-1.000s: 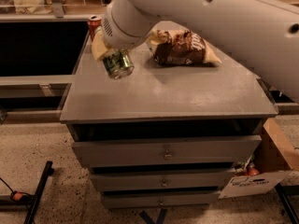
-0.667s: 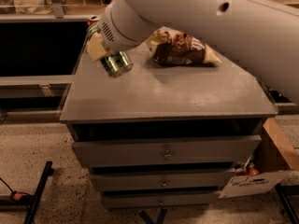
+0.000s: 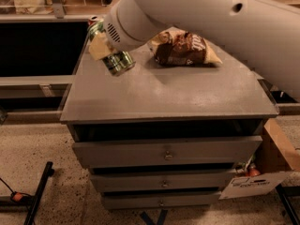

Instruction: Place green can upright

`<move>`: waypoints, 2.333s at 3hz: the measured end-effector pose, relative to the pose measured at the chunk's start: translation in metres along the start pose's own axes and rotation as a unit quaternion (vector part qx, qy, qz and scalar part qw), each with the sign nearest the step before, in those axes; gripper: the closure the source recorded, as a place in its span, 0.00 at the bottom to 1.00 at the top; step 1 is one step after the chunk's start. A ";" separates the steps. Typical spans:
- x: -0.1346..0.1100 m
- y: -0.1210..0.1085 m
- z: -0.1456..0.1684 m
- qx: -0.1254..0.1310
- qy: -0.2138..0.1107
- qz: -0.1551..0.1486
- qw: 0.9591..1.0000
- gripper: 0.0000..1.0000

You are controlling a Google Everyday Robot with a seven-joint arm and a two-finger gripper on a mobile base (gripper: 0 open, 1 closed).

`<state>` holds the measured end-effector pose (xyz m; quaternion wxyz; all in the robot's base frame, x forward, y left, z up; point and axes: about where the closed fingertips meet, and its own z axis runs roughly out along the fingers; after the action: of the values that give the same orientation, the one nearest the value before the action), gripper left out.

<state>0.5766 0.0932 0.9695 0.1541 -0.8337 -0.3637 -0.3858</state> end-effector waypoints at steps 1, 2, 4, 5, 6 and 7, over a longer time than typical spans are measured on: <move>0.003 0.007 -0.012 0.037 0.049 0.001 0.998 1.00; -0.010 0.029 -0.034 0.027 0.076 -0.029 0.996 1.00; -0.011 0.031 -0.039 0.021 0.076 -0.048 0.996 1.00; -0.015 0.042 -0.034 0.030 0.091 -0.044 0.994 1.00; -0.023 0.074 -0.030 0.041 0.140 -0.035 0.989 1.00; -0.027 0.111 -0.029 0.057 0.202 -0.043 0.977 1.00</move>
Offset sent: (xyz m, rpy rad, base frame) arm 0.0022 -0.0922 0.0142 0.0719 -0.2205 0.1137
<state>0.6299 -0.0122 0.9707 0.2551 -0.7117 -0.3821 -0.5314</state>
